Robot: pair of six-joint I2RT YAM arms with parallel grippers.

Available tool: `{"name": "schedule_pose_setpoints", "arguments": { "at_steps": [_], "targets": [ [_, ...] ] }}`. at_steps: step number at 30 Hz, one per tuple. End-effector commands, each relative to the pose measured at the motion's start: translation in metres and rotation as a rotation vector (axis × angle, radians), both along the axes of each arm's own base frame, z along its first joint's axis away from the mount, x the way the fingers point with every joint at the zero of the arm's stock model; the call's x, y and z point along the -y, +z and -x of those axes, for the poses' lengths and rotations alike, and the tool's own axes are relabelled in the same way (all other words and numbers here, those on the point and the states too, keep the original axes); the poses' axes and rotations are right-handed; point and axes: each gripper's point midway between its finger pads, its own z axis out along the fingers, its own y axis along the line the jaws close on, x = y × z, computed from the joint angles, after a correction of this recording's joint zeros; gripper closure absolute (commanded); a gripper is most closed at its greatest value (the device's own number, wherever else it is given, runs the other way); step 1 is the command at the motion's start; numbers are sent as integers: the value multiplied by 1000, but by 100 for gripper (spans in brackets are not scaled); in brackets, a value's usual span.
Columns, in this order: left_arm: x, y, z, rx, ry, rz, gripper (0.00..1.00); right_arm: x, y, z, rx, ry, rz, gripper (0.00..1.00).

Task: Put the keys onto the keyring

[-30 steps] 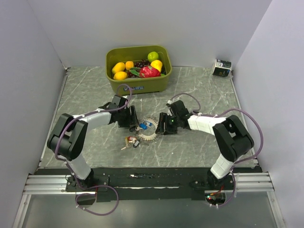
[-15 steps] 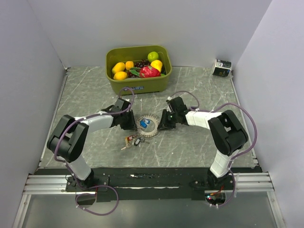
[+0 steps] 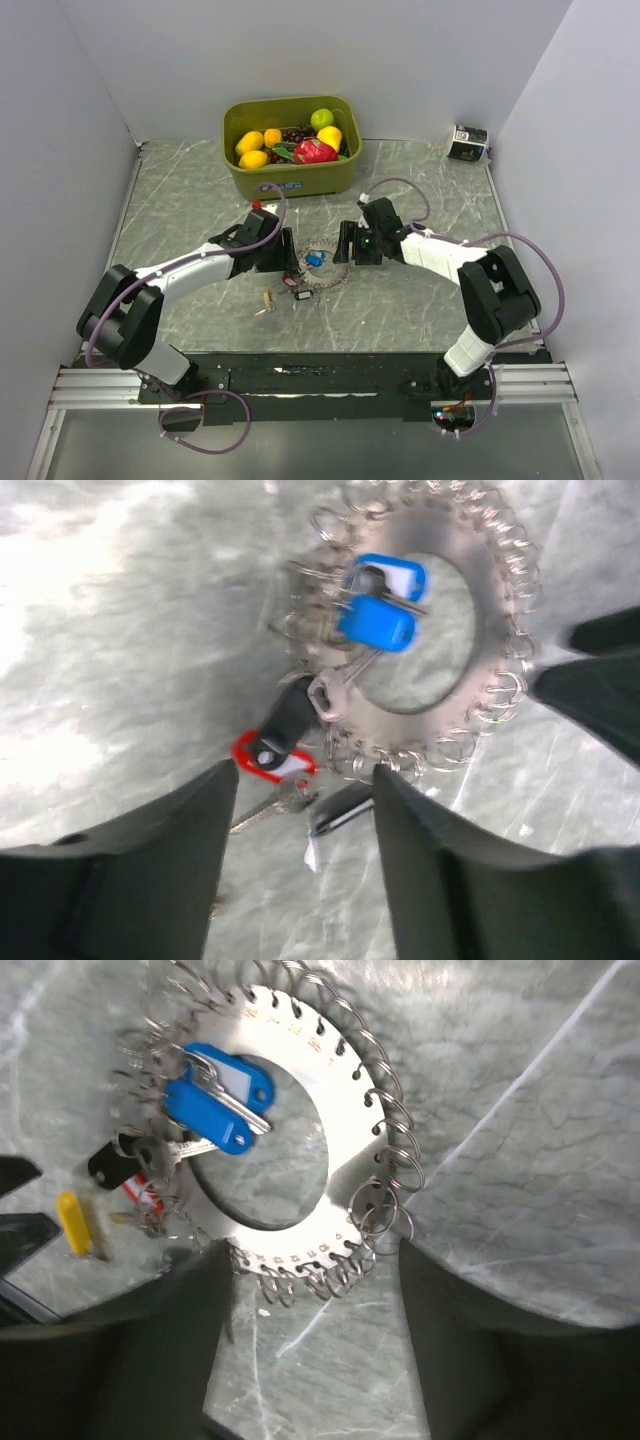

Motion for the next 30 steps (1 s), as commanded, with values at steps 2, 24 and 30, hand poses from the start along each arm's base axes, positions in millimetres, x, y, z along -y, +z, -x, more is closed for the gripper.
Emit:
{"name": "schedule_pose_setpoints", "arguments": {
  "at_steps": [2, 24, 30],
  "targets": [
    [-23, 3, -7, 41, 67, -99, 24, 14, 20, -3, 106, -26, 14, 12],
    [82, 31, -35, 186, -133, -48, 16, 60, 35, 2, 163, -117, 47, 0],
    [137, 9, -21, 141, -237, 18, 20, 74, 22, 2, 113, -157, 30, 0]
  ]
}}
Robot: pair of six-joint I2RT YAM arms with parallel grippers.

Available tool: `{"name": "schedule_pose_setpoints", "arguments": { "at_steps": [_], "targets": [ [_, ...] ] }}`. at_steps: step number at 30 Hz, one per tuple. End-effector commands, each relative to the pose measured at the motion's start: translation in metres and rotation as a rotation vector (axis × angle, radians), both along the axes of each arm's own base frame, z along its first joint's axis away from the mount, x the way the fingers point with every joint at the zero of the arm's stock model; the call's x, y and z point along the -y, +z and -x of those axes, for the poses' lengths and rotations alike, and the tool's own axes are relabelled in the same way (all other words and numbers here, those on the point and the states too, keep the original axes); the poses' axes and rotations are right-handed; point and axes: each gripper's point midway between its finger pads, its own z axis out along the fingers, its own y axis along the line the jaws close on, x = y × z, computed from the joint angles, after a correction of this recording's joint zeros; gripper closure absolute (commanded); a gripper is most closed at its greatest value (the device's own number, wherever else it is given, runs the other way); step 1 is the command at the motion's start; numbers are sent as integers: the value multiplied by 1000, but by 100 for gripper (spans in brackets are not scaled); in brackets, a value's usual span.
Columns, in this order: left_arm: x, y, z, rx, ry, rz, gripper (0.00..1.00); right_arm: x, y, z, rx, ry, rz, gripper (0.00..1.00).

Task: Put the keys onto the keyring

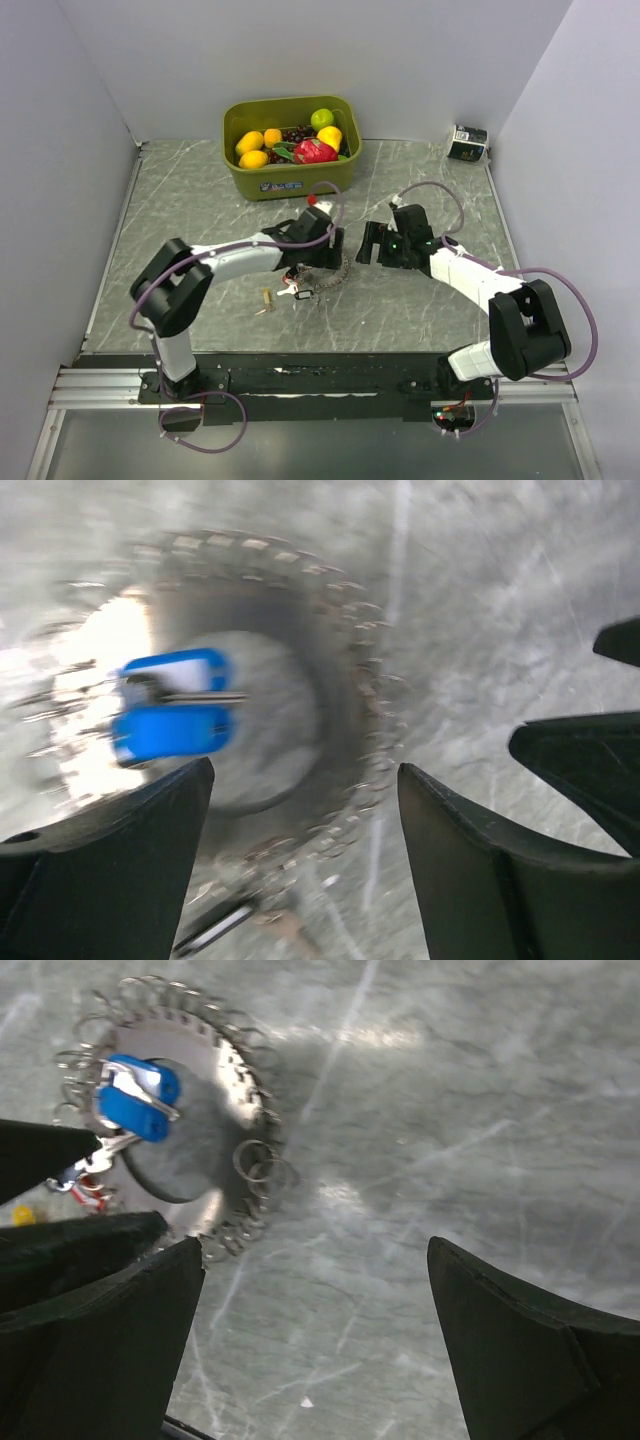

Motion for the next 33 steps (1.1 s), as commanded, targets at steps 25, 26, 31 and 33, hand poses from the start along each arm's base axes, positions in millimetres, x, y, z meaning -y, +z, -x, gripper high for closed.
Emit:
{"name": "schedule_pose_setpoints", "arguments": {
  "at_steps": [25, 26, 31, 33],
  "targets": [
    [69, -20, 73, -119, -161, 238, 26, 12, -8, -5, -22, -35, -38, 0],
    [69, -15, 71, -104, -152, 246, 25, 11, -9, -4, -25, -33, -43, 0],
    [72, 29, 54, 9, -131, 284, 21, 12, -5, -3, -10, -26, -40, 0],
    [70, 50, 46, 62, -116, 296, 20, 12, -4, -2, -4, -22, -37, 0]
  ]
}}
